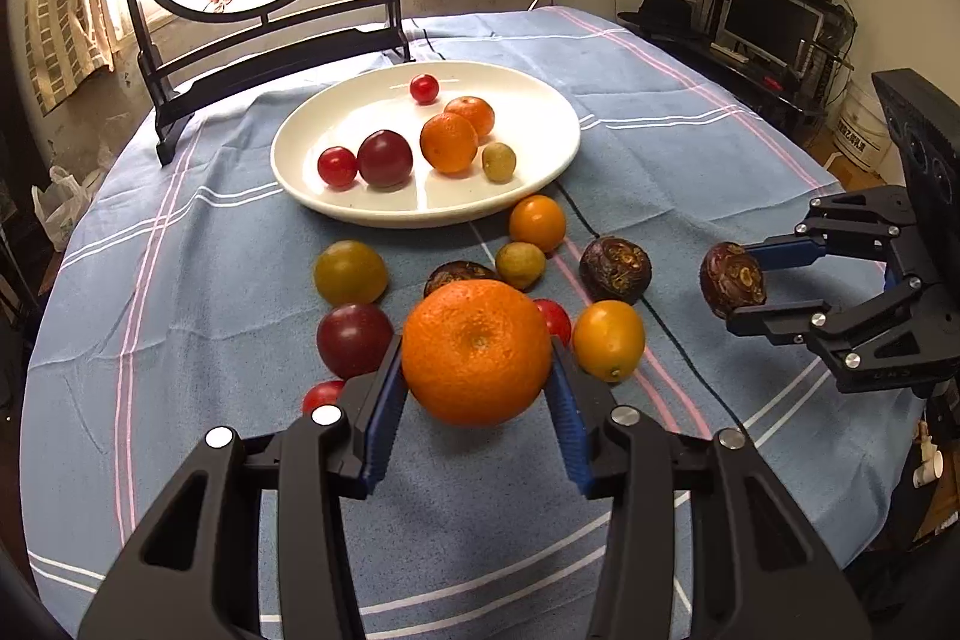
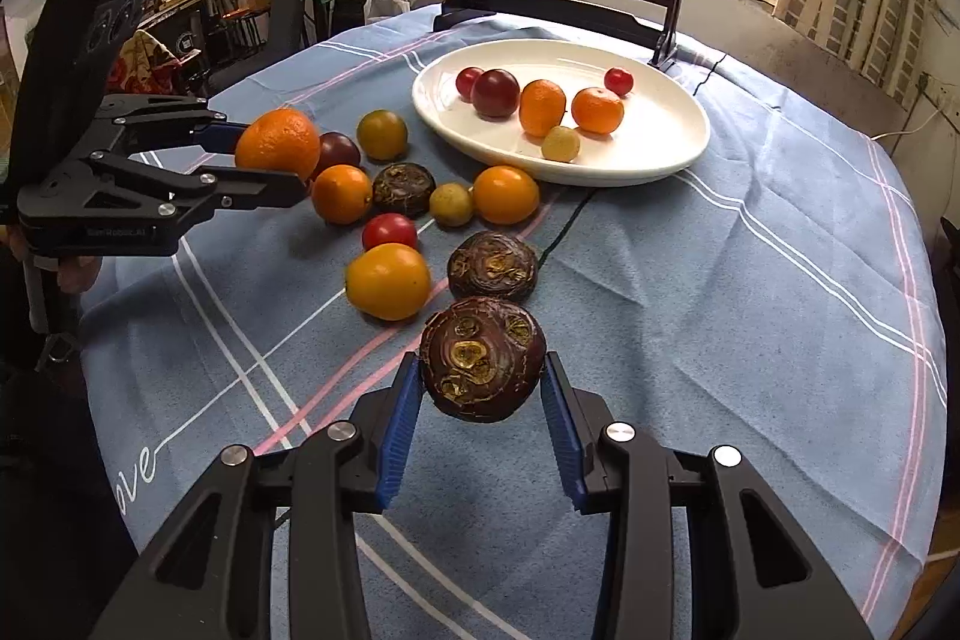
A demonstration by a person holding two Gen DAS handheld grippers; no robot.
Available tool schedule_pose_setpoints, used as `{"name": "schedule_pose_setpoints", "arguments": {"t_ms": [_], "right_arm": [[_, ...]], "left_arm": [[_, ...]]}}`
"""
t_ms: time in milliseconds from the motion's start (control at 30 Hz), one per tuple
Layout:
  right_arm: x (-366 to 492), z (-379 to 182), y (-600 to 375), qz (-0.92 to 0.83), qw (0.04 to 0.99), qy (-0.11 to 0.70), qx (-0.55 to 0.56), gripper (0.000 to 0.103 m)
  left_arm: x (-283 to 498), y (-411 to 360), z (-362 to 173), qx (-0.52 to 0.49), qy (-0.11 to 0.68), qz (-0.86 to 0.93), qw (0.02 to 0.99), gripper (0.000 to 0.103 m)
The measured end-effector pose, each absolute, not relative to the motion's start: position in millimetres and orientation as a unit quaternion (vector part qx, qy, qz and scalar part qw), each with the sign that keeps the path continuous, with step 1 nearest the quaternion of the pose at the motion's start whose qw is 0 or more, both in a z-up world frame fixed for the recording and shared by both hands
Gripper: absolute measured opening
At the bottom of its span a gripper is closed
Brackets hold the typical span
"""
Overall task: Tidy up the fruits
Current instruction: 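Carry the mandarin with the left tool while the right tool carries the date, release both on plate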
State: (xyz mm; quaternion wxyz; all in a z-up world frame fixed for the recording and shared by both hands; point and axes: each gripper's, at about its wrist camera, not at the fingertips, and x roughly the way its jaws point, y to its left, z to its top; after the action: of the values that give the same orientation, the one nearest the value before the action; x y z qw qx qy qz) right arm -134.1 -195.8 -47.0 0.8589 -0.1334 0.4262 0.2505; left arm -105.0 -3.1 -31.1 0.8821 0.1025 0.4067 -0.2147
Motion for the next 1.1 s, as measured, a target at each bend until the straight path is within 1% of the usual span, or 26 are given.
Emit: {"name": "schedule_pose_setpoints", "arguments": {"t_ms": [333,733,1100], "right_arm": [[-134.2,-44.5,-183.8,0.261,0.857,0.423,-0.136,0.040],[-131.7,-46.2,-178.8,0.269,0.855,0.423,-0.135,0.040],[-131.4,-47.2,-176.4,0.272,0.853,0.424,-0.137,0.040]], "left_arm": [[-103.4,1.9,-31.8,0.102,0.403,-0.212,0.884,0.044],[-97.1,-12.0,-27.5,0.123,0.389,-0.191,0.893,0.044],[-94.6,-13.3,-28.8,0.123,0.394,-0.190,0.891,0.044]]}}
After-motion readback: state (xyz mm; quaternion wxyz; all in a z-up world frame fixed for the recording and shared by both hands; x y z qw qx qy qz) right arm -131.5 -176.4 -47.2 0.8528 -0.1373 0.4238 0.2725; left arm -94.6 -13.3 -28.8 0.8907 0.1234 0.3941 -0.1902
